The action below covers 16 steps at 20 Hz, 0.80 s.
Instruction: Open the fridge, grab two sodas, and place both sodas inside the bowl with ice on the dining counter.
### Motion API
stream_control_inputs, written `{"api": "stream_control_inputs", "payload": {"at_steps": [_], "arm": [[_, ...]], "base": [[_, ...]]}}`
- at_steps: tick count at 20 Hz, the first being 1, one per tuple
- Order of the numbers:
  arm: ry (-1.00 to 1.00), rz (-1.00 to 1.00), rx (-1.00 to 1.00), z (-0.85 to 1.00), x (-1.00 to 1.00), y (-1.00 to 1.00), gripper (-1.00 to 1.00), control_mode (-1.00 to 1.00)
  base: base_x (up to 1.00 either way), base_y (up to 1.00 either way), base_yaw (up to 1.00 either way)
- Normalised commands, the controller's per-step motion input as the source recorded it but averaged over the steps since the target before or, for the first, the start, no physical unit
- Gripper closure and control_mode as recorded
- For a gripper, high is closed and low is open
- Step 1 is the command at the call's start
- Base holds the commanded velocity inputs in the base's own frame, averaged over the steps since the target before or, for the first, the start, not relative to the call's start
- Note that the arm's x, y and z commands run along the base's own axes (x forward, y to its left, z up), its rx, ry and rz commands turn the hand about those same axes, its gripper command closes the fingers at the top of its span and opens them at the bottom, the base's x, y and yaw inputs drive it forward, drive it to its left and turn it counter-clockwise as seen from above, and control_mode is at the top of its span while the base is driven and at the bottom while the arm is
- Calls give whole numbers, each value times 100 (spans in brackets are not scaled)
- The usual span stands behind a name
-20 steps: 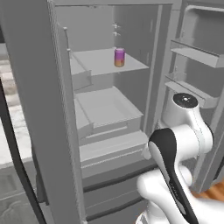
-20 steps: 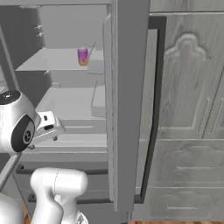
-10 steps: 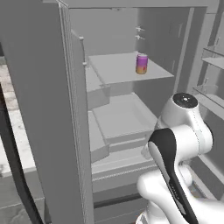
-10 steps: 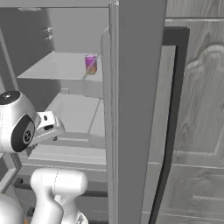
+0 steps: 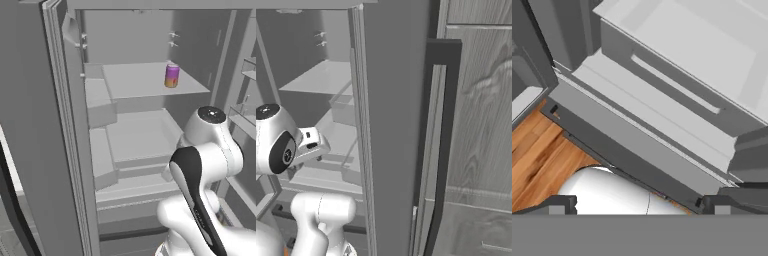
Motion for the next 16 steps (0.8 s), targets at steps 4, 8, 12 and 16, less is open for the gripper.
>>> {"api": "stream_control_inputs", "payload": {"at_steps": [4,8,12,16], "arm": [[-12,6,4,0,23,-15,-100,-100],[-38,10,5,4,31,-24,-100,-100],[-49,5,0,7,19,-8,-100,-100],[-43,0,0,15,9,0,-100,-100]], "base": [[27,-14,6],[0,0,0],[0,0,0],[0,0,0]]}}
